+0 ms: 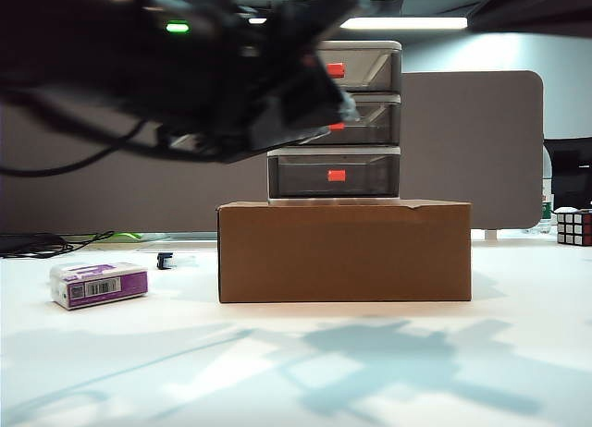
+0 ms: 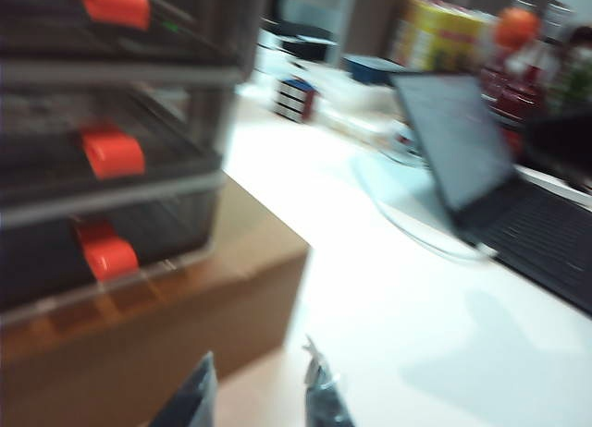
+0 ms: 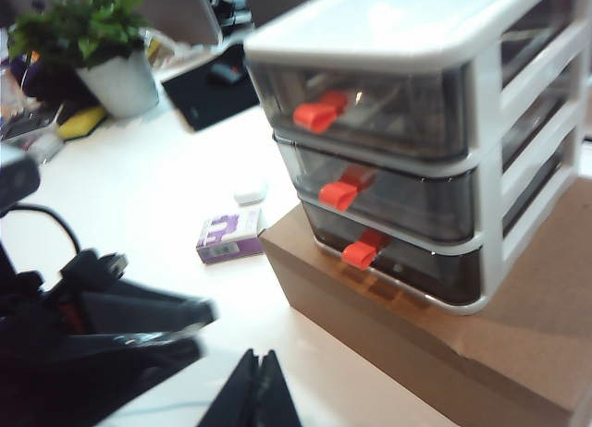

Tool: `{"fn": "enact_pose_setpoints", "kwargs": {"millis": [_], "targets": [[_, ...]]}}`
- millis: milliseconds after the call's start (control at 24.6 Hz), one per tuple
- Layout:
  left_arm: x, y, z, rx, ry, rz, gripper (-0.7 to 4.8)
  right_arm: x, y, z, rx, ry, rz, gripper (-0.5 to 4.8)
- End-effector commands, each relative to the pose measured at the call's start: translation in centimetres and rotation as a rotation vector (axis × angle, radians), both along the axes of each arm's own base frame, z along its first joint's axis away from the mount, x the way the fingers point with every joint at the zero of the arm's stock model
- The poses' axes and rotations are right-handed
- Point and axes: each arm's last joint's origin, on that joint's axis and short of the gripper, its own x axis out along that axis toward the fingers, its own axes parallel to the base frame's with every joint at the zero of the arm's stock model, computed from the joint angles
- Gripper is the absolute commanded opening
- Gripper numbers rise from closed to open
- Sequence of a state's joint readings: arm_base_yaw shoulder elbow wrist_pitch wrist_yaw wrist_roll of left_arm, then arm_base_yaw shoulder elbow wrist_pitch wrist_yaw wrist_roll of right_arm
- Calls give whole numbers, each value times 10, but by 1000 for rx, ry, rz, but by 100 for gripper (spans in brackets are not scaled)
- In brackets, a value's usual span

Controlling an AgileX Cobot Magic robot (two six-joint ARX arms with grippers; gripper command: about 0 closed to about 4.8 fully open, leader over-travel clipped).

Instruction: Open the third layer of the drawer on the table, pick up a pack of napkins on the table and put it in, and finally close the drawer.

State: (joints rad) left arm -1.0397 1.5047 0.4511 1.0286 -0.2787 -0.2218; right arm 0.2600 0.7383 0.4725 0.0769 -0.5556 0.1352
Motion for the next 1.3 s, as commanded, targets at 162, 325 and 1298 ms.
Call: {"fn": "enact_pose_setpoints", "kwargs": {"millis": [162,325,1298], "targets": [[6,-41,-4,153,-72,296,121,20,10,7,-7,-11,50,-6],[11,-62,-27,159,-41,485,121,37,18,7,-42,4,93,-6],[57,-89,-43,104,-56,648,203,64,31,-2,-46,-16,161,-6]]}}
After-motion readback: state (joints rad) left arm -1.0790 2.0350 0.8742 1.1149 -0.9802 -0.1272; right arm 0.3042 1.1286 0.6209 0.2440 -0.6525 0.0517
